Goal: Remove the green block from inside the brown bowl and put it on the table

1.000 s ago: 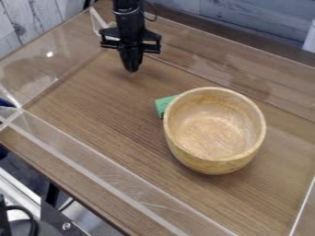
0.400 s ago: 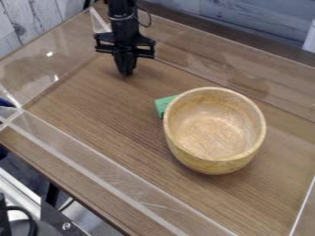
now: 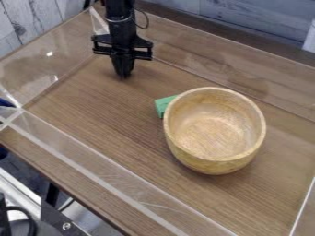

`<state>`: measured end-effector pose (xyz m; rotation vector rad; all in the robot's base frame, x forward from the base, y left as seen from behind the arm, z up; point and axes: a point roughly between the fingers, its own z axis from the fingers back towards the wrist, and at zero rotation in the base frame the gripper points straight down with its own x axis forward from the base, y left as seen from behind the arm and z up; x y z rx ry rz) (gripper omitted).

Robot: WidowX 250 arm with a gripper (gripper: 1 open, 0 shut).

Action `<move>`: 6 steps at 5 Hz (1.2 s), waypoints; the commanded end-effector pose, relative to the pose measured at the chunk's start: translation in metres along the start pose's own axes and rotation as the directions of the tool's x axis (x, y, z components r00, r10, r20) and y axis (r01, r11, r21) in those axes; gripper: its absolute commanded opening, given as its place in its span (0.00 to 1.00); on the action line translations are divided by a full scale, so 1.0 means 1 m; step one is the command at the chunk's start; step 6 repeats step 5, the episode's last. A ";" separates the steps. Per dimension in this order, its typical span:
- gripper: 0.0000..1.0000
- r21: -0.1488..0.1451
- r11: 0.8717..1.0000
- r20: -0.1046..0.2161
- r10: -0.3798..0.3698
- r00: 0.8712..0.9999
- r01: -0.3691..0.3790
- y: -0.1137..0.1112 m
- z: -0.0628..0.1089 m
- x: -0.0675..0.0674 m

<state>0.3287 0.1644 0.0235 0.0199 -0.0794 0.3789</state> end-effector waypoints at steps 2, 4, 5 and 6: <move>0.00 0.008 1.000 0.044 0.013 0.999 -0.013 0.007 0.017 0.004; 0.00 0.007 1.000 0.038 0.021 0.999 -0.021 0.010 0.018 0.000; 0.00 0.008 1.000 0.034 0.025 0.999 -0.026 0.011 0.017 -0.002; 0.00 0.008 1.000 0.034 0.025 0.999 -0.026 0.011 0.017 -0.002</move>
